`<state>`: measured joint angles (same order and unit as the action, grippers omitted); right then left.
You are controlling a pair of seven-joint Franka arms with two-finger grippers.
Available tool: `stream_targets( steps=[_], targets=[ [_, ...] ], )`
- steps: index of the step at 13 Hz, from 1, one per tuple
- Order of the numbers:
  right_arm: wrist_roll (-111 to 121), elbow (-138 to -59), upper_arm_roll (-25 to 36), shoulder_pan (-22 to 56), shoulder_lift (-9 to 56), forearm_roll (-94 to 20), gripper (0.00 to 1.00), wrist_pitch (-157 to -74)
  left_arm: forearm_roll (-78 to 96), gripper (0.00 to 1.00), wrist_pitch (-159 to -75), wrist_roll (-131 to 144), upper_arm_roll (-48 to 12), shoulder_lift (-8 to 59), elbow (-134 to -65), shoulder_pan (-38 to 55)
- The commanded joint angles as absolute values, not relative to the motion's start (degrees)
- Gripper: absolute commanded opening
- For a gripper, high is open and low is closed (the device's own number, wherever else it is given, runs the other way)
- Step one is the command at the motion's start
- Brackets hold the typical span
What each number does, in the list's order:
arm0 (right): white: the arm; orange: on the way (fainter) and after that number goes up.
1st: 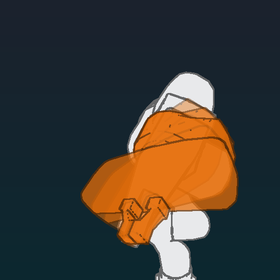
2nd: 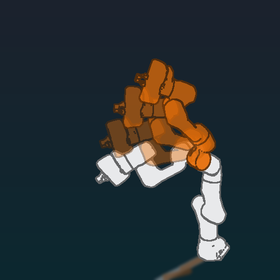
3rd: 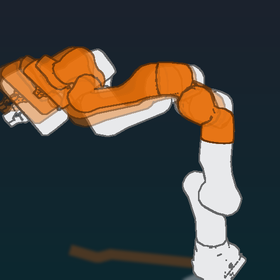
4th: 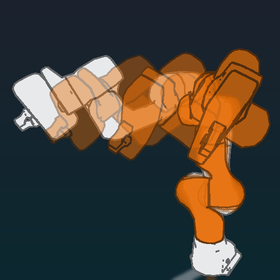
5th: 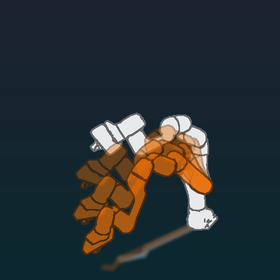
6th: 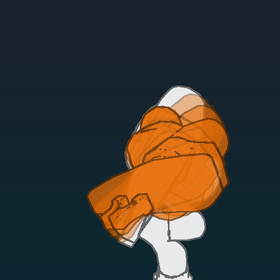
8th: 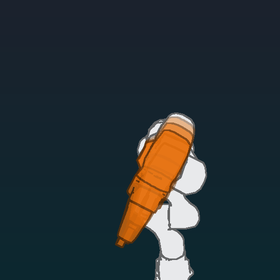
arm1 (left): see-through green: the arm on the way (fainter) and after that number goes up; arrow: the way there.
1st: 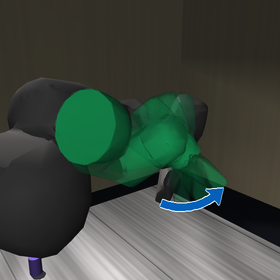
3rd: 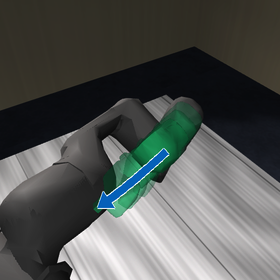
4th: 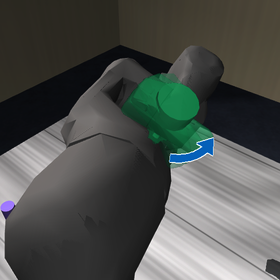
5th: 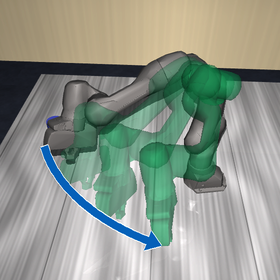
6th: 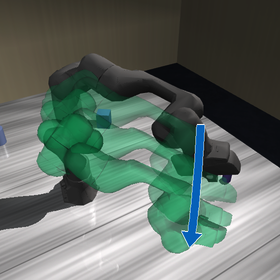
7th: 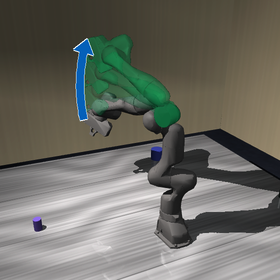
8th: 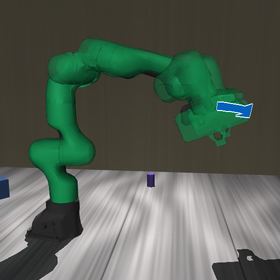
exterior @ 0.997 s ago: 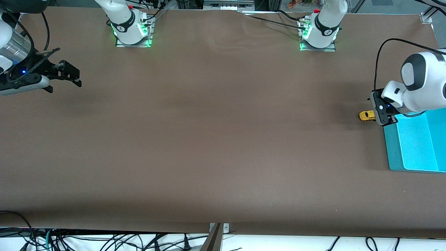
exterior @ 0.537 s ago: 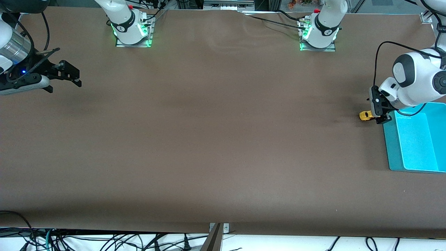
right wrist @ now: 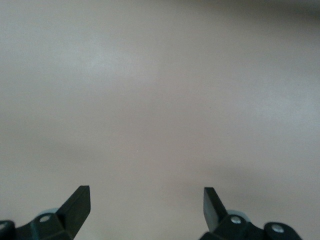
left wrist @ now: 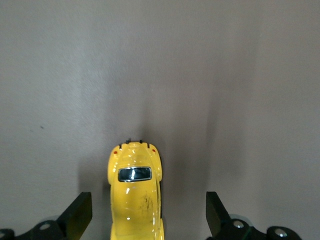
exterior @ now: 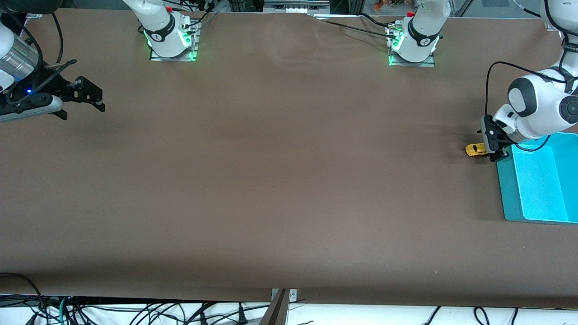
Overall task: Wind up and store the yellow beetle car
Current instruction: 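Lower the left gripper over the yellow car beside the teal box, then close the left gripper on the yellow car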
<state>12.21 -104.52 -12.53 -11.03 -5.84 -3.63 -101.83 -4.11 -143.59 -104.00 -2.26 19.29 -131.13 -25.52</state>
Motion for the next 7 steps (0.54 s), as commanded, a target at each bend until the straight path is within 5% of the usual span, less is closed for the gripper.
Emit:
stream_targets(
  steps=[1,3,5,7],
  targets=[
    [11.87,-103.18,-12.39,-11.07,-6.15,-3.6,1.0,-100.2,-4.83,1.0,-145.37,-105.21,-2.29,20.21,-131.49,-25.93],
    [12.21,-103.1,-12.22,-11.42,-6.15,-3.6,1.0,-100.2,-5.1,0.97,-145.46,-105.21,-2.29,20.39,-131.4,-25.93],
    [12.22,-103.1,-11.95,-11.43,-6.15,-3.6,1.0,-100.2,-4.57,0.47,-145.46,-105.21,-2.29,20.3,-131.05,-25.93],
    [12.22,-103.1,-11.95,-11.43,-6.15,-3.6,1.0,-100.2,-4.57,0.21,-145.46,-105.21,-2.29,20.3,-130.87,-25.93]
  ],
)
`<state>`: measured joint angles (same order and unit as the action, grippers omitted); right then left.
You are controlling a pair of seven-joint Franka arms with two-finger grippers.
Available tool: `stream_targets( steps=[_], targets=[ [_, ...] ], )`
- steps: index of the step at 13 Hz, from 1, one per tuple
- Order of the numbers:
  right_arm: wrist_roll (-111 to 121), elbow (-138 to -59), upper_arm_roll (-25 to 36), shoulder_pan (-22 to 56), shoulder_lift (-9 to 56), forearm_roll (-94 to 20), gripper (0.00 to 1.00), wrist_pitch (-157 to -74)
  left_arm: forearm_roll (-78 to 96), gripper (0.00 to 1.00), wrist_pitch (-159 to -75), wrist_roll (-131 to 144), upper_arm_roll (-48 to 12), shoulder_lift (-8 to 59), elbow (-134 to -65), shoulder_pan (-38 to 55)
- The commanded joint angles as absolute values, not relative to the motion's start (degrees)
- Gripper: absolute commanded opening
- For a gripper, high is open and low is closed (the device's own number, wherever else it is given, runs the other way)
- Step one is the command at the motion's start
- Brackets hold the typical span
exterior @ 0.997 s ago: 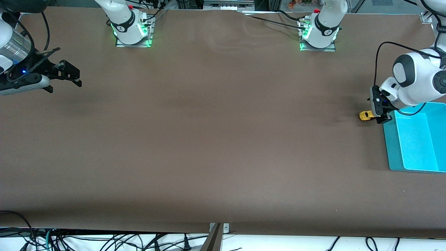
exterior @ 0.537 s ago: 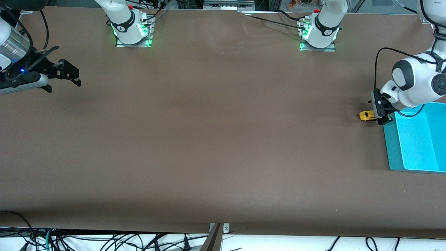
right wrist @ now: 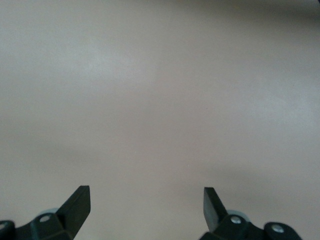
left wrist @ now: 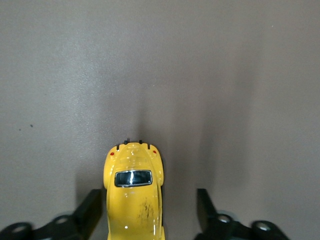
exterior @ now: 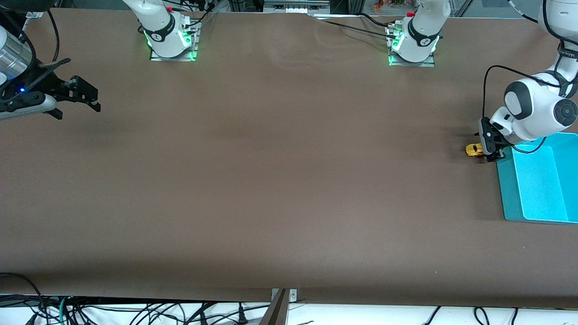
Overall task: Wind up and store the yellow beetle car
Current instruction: 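Close the left gripper on the yellow car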
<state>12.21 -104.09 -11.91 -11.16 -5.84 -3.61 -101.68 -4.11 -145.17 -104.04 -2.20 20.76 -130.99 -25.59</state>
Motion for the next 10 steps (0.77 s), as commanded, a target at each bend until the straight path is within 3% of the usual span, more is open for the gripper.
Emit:
stream_targets(
  steps=[1,3,5,10],
  targets=[
    [12.22,-103.1,-11.95,-11.43,-6.15,-3.6,1.0,-100.2,-4.57,0.11,-145.37,-105.21,-2.29,20.3,-130.78,-25.93],
    [12.22,-103.1,-11.95,-11.43,-6.15,-3.6,1.0,-100.2,-4.57,0.01,-145.02,-105.21,-2.29,20.22,-130.43,-25.93],
    [12.22,-103.1,-11.95,-11.43,-6.15,-3.6,1.0,-100.2,-4.22,0.01,-142.75,-105.12,-2.37,19.87,-129.47,-25.93],
    [12.3,-103.18,-11.95,-11.51,-6.06,-3.52,1.0,-100.2,2.98,0.01,-121.85,-104.68,-3.08,19.42,-117.88,-24.88]
  ],
)
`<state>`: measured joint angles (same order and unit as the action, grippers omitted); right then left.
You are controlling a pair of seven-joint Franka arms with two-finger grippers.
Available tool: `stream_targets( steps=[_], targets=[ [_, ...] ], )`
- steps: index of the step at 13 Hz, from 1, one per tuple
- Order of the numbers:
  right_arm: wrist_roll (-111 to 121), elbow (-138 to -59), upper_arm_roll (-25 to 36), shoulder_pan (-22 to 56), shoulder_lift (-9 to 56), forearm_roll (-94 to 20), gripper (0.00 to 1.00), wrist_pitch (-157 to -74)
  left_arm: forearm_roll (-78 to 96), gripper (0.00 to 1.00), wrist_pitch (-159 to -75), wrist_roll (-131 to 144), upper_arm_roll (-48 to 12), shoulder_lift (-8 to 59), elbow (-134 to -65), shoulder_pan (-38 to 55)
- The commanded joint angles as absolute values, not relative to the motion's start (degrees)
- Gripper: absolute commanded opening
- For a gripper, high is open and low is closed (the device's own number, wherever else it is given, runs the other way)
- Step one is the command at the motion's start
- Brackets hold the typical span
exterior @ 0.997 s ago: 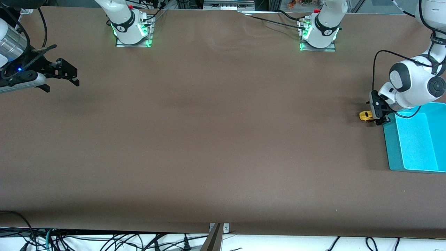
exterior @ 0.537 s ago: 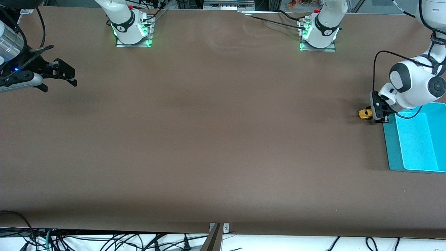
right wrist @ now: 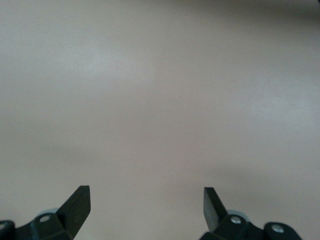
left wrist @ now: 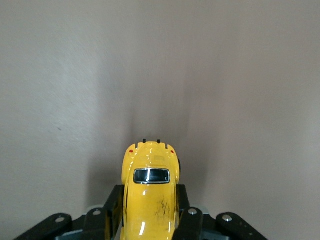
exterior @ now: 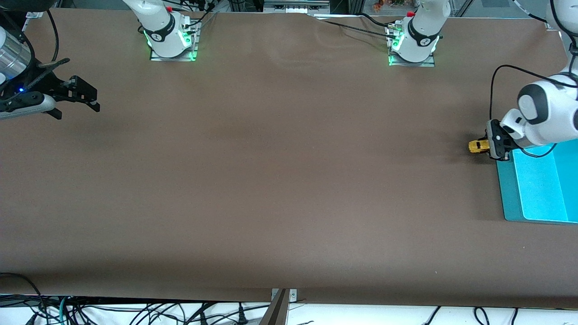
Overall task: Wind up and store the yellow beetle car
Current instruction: 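Lift the car with the left gripper and carry it over the teal box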
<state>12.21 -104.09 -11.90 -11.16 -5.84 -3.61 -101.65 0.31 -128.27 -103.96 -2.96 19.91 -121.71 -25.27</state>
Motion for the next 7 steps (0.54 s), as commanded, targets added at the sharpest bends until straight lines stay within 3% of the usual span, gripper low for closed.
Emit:
stream_targets(
  steps=[1,7],
  targets=[
    [12.3,-103.18,-11.95,-11.51,-6.06,-3.52,1.0,-100.2,2.99,0.01,-119.47,-104.5,-2.99,19.42,-115.77,-24.09],
    [12.3,-103.18,-11.95,-11.51,-6.06,-3.6,1.0,-100.2,2.37,0.01,-106.1,-104.59,-3.69,20.39,-101.88,-25.22]
  ],
)
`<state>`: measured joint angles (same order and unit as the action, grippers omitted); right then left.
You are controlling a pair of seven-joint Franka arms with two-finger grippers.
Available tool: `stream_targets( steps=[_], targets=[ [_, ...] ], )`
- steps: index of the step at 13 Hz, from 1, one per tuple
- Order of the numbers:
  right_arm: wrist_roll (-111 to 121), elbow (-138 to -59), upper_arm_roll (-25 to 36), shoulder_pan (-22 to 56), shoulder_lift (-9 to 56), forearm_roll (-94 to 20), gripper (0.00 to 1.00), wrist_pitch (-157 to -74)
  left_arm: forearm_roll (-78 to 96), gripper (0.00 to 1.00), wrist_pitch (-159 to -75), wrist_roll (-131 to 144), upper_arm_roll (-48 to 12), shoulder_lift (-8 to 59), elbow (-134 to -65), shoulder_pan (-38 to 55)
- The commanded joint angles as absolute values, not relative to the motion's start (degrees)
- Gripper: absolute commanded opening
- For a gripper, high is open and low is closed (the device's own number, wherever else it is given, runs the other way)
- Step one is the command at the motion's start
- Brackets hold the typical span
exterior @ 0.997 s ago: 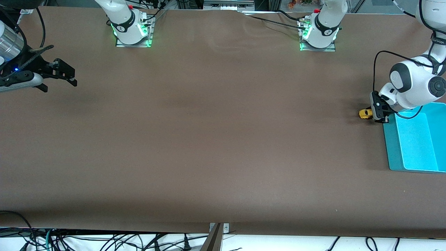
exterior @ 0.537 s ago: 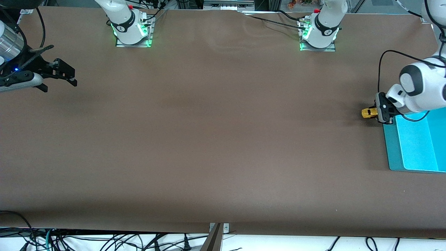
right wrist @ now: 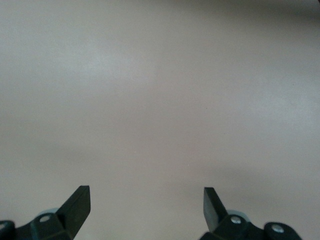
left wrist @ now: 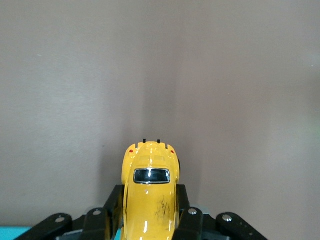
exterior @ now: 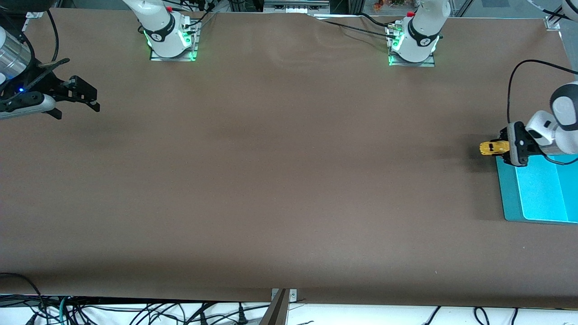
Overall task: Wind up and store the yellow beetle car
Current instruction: 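Lift the car with the left gripper and carry it over the teal box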
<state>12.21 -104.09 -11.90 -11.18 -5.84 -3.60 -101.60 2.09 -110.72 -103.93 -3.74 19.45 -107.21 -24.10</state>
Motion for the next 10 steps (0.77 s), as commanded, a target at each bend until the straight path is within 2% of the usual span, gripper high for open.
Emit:
stream_targets(
  steps=[1,5,10],
  targets=[
    [12.3,-103.18,-11.95,-11.51,-6.06,-3.52,1.0,-100.2,2.2,0.01,-105.56,-105.02,-3.78,20.39,-100.3,-27.05],
    [12.3,-103.18,-11.95,-11.51,-6.06,-3.52,1.0,-100.2,-1.05,0.02,-104.5,-112.21,-3.52,25.12,-91.78,-29.44],
    [12.3,-103.1,-11.95,-11.51,-5.8,-3.6,1.0,-100.2,-0.7,0.02,-105.02,-126.54,-3.34,40.85,-77.01,-31.64]
  ],
)
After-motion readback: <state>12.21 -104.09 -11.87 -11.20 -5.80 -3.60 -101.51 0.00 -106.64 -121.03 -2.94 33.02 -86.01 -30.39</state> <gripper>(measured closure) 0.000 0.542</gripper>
